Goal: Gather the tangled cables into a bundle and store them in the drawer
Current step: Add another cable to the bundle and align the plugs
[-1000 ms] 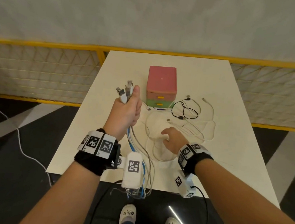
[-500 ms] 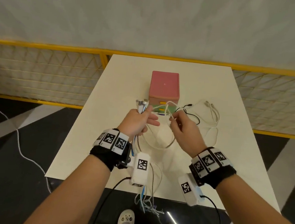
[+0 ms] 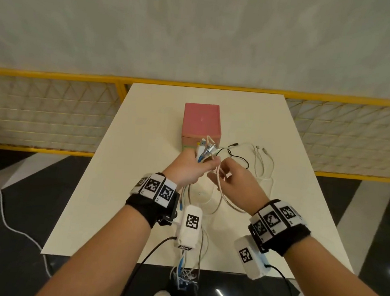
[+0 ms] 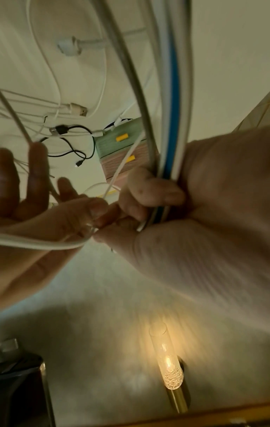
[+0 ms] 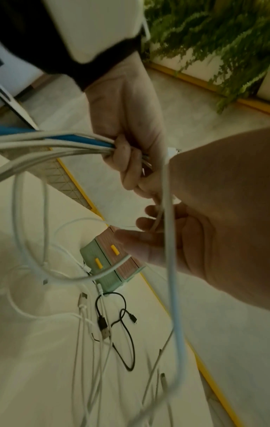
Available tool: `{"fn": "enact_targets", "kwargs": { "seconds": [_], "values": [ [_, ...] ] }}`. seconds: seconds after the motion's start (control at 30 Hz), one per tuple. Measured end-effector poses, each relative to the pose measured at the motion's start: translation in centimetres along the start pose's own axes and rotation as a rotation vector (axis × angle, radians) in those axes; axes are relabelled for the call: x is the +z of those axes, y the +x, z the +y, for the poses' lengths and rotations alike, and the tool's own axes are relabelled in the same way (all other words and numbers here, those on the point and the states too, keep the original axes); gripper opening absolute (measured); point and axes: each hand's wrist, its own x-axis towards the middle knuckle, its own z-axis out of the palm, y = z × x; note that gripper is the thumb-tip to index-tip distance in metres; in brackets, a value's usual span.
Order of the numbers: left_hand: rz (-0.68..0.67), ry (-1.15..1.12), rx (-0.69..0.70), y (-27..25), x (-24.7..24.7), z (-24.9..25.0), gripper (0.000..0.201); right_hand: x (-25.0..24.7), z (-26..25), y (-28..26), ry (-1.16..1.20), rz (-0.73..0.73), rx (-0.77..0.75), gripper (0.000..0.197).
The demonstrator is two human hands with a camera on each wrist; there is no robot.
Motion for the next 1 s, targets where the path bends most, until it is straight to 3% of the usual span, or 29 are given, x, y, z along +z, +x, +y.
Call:
{"fn": "enact_targets", "kwargs": {
  "seconds": [0.1, 0.3, 0.47, 0.57, 0.67, 0.9, 1.0],
  "values": [
    [-0.018, -0.042, 0.058, -0.3, 0.1, 0.2, 0.005, -0.5, 0.2, 0.5, 0.155, -0.060, 0.020, 0.023],
    [0.073, 0.008, 0.109, 0.7, 0.2, -0.5, 0.014, -0.9, -1.7, 1.1, 0.460, -0.066, 0.188, 0.039],
    [0.110, 0.059, 0.100, 1.3, -0.2, -1.5, 0.024, -0.8, -2.2, 1.4, 0.573, 0.016, 0.236, 0.023],
    [0.258, 0.046, 0.054, 1.5, -1.0, -1.8, 0.015, -1.4, -2.3, 1.7, 0.554, 0.176, 0.216, 0.023],
    [0.387, -0.043, 0.033, 1.4, -1.1, -1.2, 0.032, -1.8, -2.7, 1.6, 0.565, 0.158, 0.140, 0.018],
    [0.169, -0.343, 0.121, 0.4, -0.5, 1.8, 0.030, -1.0, -2.2, 0.5, 0.235, -0.155, -0.094, 0.017],
    [0.099, -0.303, 0.224, -0.3, -1.2, 2.6, 0.026, -1.2, -1.6, 0.2, 0.266, -0.146, -0.061, 0.030]
  ]
}}
